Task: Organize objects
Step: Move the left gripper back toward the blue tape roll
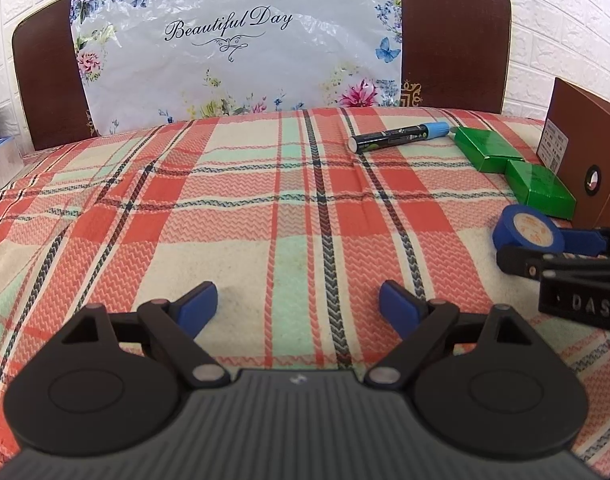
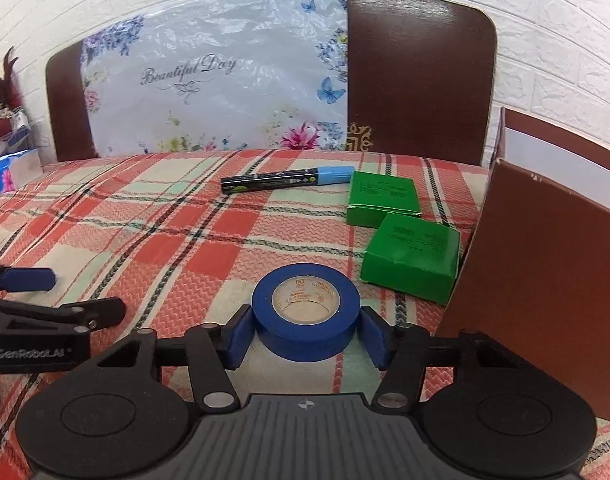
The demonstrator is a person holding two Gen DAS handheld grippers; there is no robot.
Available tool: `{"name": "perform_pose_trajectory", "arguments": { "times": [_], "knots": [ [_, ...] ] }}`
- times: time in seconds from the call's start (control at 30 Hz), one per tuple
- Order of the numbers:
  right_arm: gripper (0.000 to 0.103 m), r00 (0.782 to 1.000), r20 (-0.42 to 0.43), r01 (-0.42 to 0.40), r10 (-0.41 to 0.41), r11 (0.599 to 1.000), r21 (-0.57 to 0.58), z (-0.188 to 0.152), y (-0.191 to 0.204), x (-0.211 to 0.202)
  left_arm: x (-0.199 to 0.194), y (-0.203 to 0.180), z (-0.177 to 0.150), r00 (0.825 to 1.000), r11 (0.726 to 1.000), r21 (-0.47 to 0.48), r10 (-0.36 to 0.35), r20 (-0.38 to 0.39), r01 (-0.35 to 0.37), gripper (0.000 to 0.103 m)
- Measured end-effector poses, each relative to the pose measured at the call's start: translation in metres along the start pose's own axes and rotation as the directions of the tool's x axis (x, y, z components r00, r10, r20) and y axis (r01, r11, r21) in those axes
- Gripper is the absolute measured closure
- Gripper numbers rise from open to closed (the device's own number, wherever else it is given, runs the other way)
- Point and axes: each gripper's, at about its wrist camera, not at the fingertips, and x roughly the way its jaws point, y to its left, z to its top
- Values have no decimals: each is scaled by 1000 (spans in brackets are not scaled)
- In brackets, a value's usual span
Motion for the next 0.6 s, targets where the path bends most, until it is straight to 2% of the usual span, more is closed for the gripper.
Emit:
{"name": "perform_pose_trajectory", "arguments": {
  "times": [0.27,0.43,0.6],
  "knots": [
    [47,991,-22,-134,132,985,-111,-34,24,-55,0,0,-1,1000,1000,0,1,1,-1,12],
    [46,989,-11,-147,147,983,-107,-55,28,-87,-1,-1,-1,1000,1000,3,4,2,-4,12],
    [46,989,-8,-146,146,986,-85,-59,24,-93,-2,-1,0,1000,1000,11,10,-4,-10,12]
  ]
}}
